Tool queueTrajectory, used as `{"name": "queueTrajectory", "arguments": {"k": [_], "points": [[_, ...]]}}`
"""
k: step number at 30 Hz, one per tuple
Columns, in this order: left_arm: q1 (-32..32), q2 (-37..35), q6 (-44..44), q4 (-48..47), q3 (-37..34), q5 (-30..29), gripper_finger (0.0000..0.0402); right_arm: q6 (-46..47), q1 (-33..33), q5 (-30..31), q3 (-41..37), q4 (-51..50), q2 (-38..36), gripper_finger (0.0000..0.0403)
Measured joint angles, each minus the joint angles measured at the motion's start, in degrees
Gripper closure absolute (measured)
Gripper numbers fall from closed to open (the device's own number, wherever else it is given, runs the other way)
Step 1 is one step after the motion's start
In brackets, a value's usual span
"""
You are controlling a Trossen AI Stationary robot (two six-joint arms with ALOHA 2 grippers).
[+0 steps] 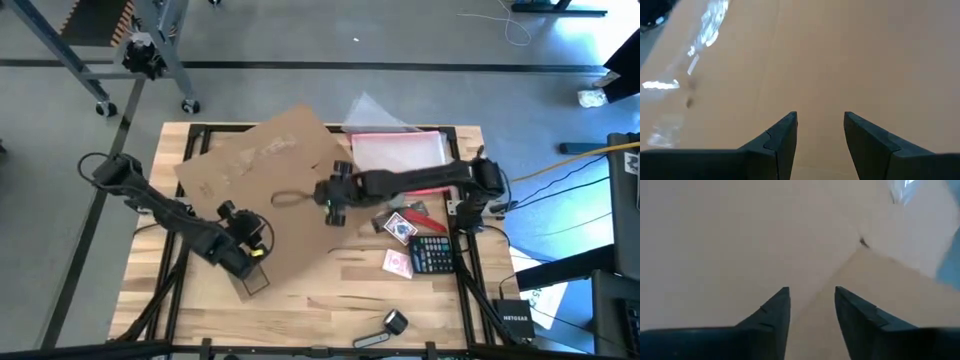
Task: Unpack boxes
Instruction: Open the white pouch
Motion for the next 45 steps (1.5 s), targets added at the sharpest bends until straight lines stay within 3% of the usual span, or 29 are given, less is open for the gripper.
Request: {"name": "queueTrajectory", "arguments": {"k": [5,13,18,24,35,45], "points": [[2.23,0.00,-0.23,10.21,-11.12,-0.04,0.0247,1.20,-3.96,-6.55,-9.41,8.74,0.11,0.0293],[8.09,-1.31,0.20,11.03,-19.84,2.11,0.0250,12.03,-1.52,-12.77,-18.82,20.19,2.89,0.0348],[12.53,-1.53,2.78,6.08,-21.61,1.22,0.0268,17.28,2.88,-14.07,-18.85,28.47,6.53,0.0377],[13.38,-4.37,-4.27,-3.29,-20.86,-0.28,0.0281,17.11,5.05,-14.56,-18.83,40.80,8.09,0.0394],[8.29,-17.90,7.94,0.54,-12.41,-0.76,0.0282,8.71,4.50,-8.89,-8.91,22.34,-0.82,0.0396],[8.31,-21.07,27.72,17.95,-11.91,2.08,0.0284,11.42,6.79,-7.35,-7.47,5.42,-13.25,0.0395]]}}
